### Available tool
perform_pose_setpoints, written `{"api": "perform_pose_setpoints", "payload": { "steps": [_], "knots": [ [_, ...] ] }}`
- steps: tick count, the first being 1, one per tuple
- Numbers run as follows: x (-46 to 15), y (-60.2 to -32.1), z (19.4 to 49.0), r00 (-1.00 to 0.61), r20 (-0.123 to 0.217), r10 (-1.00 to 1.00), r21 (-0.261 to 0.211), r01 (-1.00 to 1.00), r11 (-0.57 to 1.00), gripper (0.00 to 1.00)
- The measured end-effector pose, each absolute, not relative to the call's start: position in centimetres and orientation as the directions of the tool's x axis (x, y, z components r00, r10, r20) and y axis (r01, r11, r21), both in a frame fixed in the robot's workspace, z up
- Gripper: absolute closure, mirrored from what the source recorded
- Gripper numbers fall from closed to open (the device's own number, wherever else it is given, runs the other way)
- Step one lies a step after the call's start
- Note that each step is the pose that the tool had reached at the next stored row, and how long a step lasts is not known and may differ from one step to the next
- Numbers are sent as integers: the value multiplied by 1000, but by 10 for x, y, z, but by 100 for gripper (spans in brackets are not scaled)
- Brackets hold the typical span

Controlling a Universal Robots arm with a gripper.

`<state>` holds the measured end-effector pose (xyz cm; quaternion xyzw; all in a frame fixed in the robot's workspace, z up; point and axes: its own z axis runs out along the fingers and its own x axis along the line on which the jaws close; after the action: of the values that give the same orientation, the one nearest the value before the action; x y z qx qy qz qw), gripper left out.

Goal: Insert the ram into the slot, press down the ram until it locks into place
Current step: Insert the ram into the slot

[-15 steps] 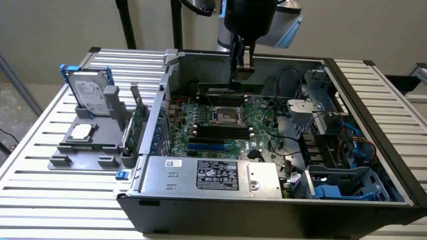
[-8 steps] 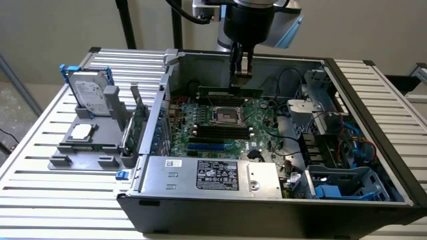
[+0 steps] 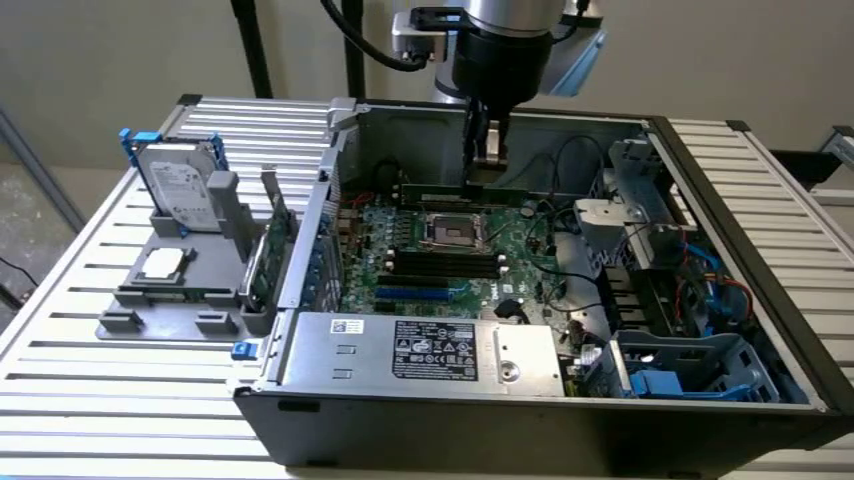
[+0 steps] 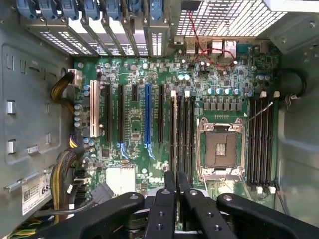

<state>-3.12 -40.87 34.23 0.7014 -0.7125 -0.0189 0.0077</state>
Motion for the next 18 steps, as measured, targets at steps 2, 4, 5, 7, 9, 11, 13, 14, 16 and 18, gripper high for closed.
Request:
{"api": "perform_pose_setpoints", "payload": {
  "steps": [2, 4, 5, 7, 9, 11, 13, 14, 16, 18],
  "knots": [
    [-30, -409, 339, -16, -16, -1000, 38, -999, 15, 87],
    [-30, -409, 335, -17, -16, -1000, 38, -999, 16, 87],
    [-30, -409, 333, -17, -16, -1000, 38, -999, 16, 87],
    [-30, -409, 330, -17, -16, -1000, 38, -999, 17, 87],
    [-30, -409, 326, -17, -16, -1000, 38, -999, 17, 87],
    [-30, -409, 322, -18, -16, -1000, 38, -999, 18, 87],
    [-31, -409, 319, -20, -16, -1000, 38, -999, 19, 87],
    [-32, -409, 317, -20, -16, -1000, 38, -999, 19, 87],
    [-33, -409, 313, -21, -15, -1000, 38, -999, 20, 87],
    [-34, -409, 310, -22, -16, -1000, 38, -999, 21, 87]
  ]
}}
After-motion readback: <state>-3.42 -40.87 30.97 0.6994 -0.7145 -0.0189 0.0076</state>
